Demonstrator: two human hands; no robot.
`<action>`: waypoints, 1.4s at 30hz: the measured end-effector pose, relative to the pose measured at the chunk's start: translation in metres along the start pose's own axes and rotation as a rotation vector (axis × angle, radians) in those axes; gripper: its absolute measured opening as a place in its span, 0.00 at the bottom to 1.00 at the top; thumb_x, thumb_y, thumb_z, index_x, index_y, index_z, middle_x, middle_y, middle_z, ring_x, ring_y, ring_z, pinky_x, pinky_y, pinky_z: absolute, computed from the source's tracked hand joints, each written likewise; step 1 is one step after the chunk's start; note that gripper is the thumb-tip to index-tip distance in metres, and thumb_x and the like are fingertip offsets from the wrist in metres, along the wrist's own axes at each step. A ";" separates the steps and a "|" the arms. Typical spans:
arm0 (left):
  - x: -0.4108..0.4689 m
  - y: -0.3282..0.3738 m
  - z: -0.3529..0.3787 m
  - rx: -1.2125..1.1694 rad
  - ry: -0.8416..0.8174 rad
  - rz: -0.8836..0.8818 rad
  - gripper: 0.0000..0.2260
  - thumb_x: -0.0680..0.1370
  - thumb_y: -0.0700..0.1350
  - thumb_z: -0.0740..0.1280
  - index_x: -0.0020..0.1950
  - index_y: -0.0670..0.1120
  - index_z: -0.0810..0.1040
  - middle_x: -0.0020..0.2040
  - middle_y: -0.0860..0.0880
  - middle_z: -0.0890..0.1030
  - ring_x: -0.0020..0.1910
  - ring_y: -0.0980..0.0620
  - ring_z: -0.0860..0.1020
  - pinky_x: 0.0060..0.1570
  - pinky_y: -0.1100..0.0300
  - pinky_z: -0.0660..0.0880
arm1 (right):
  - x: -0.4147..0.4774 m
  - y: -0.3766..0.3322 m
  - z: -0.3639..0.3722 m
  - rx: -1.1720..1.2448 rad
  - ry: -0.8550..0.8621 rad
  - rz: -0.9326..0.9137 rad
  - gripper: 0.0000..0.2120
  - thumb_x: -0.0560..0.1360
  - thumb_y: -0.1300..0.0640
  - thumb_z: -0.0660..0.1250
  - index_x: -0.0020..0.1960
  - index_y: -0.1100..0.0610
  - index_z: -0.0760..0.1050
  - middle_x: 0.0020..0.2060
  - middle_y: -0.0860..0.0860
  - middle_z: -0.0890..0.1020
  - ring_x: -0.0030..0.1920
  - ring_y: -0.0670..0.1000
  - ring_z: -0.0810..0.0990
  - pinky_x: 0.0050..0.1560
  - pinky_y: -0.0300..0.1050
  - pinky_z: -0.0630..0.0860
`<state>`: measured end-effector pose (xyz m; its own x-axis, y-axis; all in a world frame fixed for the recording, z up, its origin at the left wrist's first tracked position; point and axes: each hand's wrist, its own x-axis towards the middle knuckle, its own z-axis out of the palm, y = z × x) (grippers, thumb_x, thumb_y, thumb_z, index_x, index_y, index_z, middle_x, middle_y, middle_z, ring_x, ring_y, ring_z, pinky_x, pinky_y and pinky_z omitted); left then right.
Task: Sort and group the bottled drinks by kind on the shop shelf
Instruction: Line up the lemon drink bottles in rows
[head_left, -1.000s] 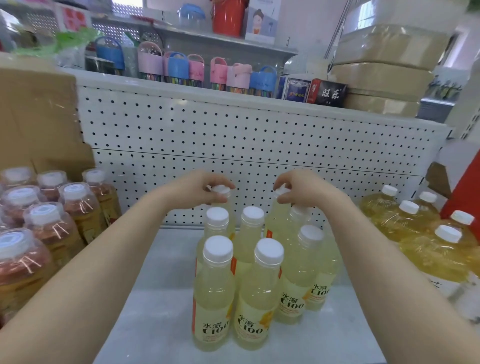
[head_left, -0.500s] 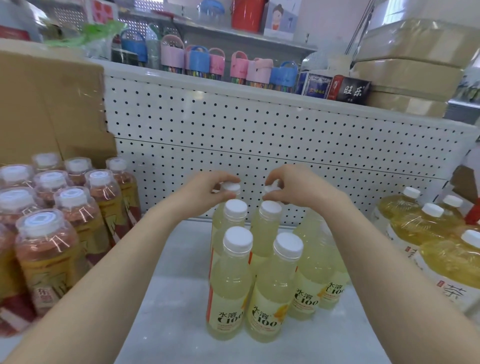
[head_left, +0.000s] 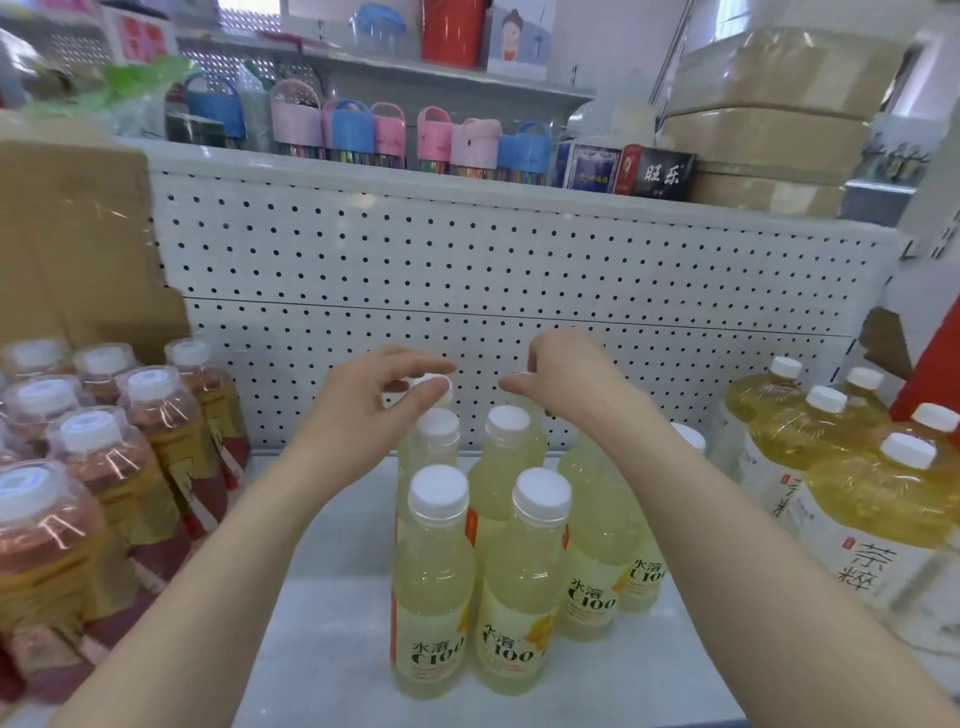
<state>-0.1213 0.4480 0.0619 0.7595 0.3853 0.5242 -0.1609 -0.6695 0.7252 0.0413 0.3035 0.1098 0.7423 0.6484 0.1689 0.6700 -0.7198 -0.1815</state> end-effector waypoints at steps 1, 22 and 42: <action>-0.003 0.001 0.000 0.018 -0.020 0.004 0.08 0.79 0.49 0.69 0.54 0.60 0.84 0.55 0.63 0.81 0.53 0.61 0.79 0.51 0.72 0.71 | 0.002 0.000 -0.003 -0.045 -0.020 0.003 0.21 0.79 0.45 0.67 0.39 0.62 0.75 0.43 0.59 0.86 0.35 0.54 0.79 0.34 0.42 0.72; -0.013 0.003 0.008 0.034 -0.047 -0.059 0.07 0.78 0.49 0.68 0.49 0.60 0.85 0.49 0.63 0.83 0.49 0.58 0.81 0.53 0.54 0.78 | 0.005 0.005 -0.003 0.186 -0.188 -0.230 0.17 0.79 0.46 0.68 0.66 0.49 0.77 0.50 0.47 0.80 0.36 0.43 0.81 0.33 0.39 0.72; -0.053 0.041 0.005 0.048 0.095 0.244 0.08 0.80 0.50 0.66 0.54 0.58 0.84 0.54 0.63 0.80 0.56 0.67 0.75 0.49 0.72 0.70 | -0.142 0.093 -0.005 0.413 0.286 0.006 0.15 0.83 0.52 0.64 0.68 0.42 0.76 0.62 0.44 0.79 0.63 0.44 0.75 0.55 0.42 0.72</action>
<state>-0.1653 0.3966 0.0618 0.6388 0.2655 0.7221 -0.3002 -0.7781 0.5517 -0.0015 0.1431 0.0742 0.7542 0.5092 0.4147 0.6542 -0.5274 -0.5421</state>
